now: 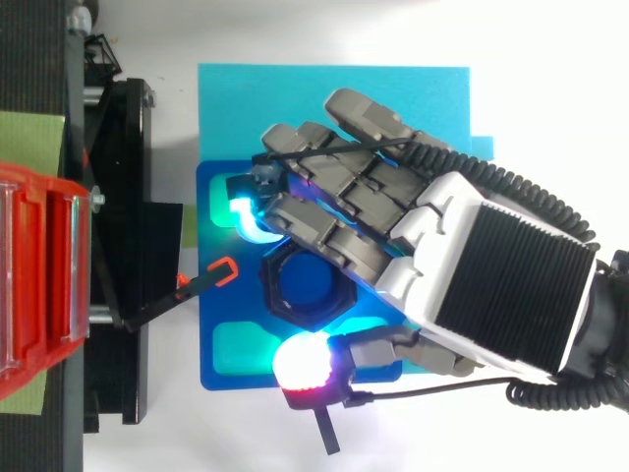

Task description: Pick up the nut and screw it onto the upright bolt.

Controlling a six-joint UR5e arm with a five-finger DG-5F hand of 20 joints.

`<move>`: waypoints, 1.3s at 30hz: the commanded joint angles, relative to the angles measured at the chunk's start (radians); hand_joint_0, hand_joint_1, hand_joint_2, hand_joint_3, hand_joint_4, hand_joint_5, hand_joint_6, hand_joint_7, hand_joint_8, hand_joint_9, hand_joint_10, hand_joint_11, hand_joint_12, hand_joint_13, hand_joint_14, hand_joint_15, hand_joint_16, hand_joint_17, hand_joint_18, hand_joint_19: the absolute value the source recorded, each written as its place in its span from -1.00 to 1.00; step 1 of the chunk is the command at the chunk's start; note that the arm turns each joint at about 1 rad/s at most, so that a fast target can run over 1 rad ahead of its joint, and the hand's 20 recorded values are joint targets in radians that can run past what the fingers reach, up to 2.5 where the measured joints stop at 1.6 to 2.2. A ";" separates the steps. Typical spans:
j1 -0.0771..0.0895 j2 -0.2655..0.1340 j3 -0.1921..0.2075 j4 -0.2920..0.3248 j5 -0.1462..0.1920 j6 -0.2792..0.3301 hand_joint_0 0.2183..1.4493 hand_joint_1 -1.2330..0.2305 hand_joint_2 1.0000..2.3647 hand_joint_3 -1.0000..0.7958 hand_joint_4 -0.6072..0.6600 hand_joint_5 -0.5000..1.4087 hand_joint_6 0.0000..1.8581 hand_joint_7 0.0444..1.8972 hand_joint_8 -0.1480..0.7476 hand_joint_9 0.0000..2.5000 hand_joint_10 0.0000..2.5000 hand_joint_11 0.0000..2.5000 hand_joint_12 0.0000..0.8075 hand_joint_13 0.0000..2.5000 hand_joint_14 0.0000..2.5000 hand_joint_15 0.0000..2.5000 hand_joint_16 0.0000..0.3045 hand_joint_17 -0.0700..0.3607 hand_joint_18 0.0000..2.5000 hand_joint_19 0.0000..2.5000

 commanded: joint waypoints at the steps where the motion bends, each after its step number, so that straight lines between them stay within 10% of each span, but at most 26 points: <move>1: 0.000 0.001 0.000 -0.006 -0.002 0.001 -0.77 -0.18 -1.00 -0.44 0.39 -0.73 -0.46 -0.27 0.07 -0.70 -1.00 -1.00 0.12 -0.64 -1.00 -1.00 -0.57 0.00 -0.65 -1.00; 22: -0.020 0.001 0.115 -0.250 -0.031 0.018 -0.84 -0.13 -1.00 -0.44 0.37 -0.75 -0.46 -0.33 0.07 -0.76 -1.00 -1.00 0.17 -0.70 -1.00 -1.00 -0.54 0.05 -0.71 -1.00; 39: -0.017 0.025 0.129 -0.255 -0.031 -0.009 -0.87 -0.10 -1.00 -0.44 0.38 -0.75 -0.46 -0.33 0.09 -0.77 -1.00 -1.00 0.19 -0.71 -1.00 -1.00 -0.53 0.08 -0.73 -1.00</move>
